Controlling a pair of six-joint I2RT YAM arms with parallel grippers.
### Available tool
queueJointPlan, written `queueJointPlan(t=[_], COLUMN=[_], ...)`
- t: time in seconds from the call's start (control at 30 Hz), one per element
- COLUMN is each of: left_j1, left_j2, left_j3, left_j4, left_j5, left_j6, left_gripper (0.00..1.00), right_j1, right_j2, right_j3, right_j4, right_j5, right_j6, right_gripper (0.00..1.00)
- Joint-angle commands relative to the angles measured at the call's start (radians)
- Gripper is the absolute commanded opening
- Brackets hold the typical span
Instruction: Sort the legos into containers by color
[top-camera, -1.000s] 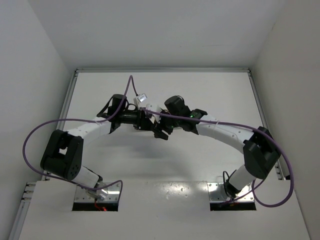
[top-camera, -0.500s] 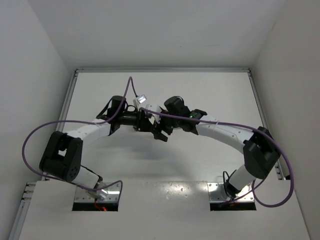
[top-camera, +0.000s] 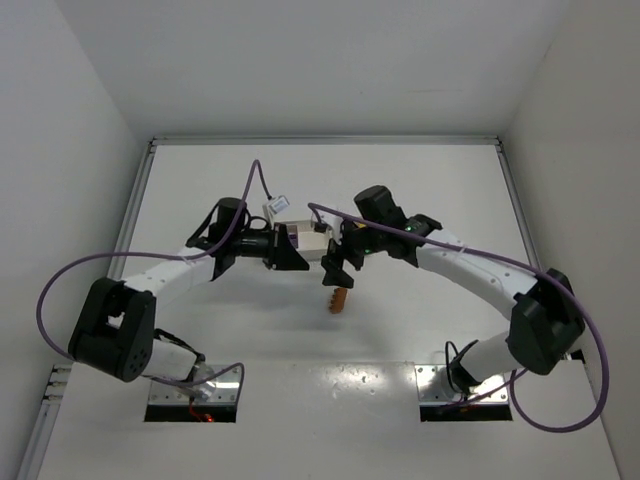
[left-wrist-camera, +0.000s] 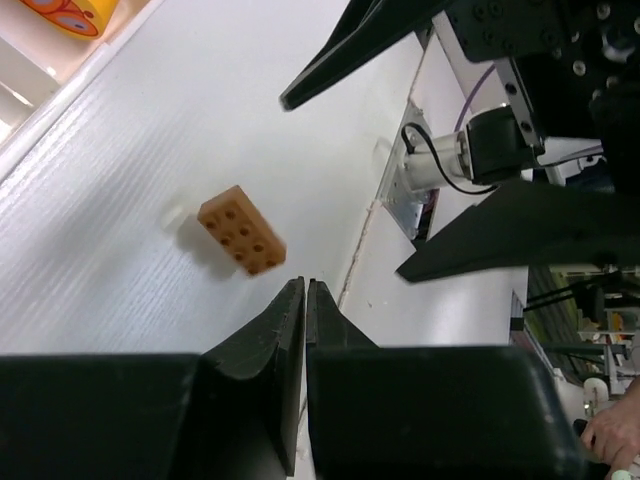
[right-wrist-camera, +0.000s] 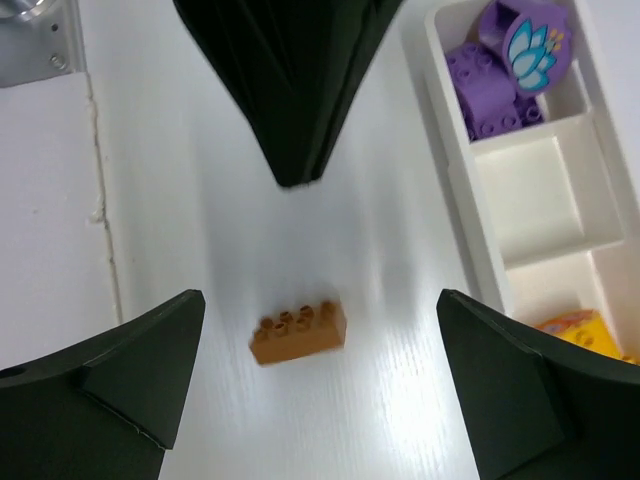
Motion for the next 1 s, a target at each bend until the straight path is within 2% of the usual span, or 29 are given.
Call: queueJointPlan(t=[0.0,0.1,0.13,0.2,0.23,0.27,0.37,0.5,0.67,0.8,0.97], left_j1=[-0.010,-0.010,-0.010,-0.010,-0.010,-0.010,-0.010,-0.010,-0.010,-0.010,-0.010], left_j2=[-0.067,-0.115,-0.127,-0.150,-0.161,-0.178,-0.220,-0.235,-0.235,-0.205,-0.184], left_j3=[-0.015,-0.041,-0.041,-0.054,-0.054,-0.041,-0.041,-0.041,-0.018,0.002,0.034], left_j4=[0.013,-0.067,-0.105,-0.155,-0.210,-0.234,-0.258,-0.259,-0.248,-0.268,-0.288], left_j5=[0.008,-0.072,-0.093,-0.170,-0.193,-0.217,-0.322,-0.386,-0.386,-0.351,-0.337], left_j6=[0.030,0.094,0.138,0.194,0.252,0.275,0.298,0.298,0.298,0.307,0.317], left_gripper=[0.11,0.16,0.24,0.33,0.43,0.50,0.60,0.61,0.61,0.62,0.62], right_j1=[-0.050,-0.085,-0.086,-0.099,-0.099,-0.099,-0.099,-0.086,-0.075,-0.066,-0.056], right_j2=[-0.081,-0.120,-0.131,-0.154,-0.181,-0.201,-0.250,-0.280,-0.258,-0.208,-0.128], right_j3=[-0.053,-0.102,-0.116,-0.152,-0.181,-0.200,-0.257,-0.313,-0.344,-0.344,-0.306], right_j4=[-0.032,-0.059,-0.059,-0.082,-0.117,-0.128,-0.142,-0.171,-0.092,-0.072,-0.104], right_j5=[-0.125,-0.114,-0.102,-0.042,-0.024,0.019,0.128,0.160,0.151,0.090,-0.002], right_j6=[-0.030,-0.018,-0.007,-0.027,-0.053,-0.079,-0.122,-0.160,-0.197,-0.373,-0.490], right_gripper=[1.00,1.00,0.98,0.96,0.94,0.92,0.86,0.79,0.79,0.79,0.79])
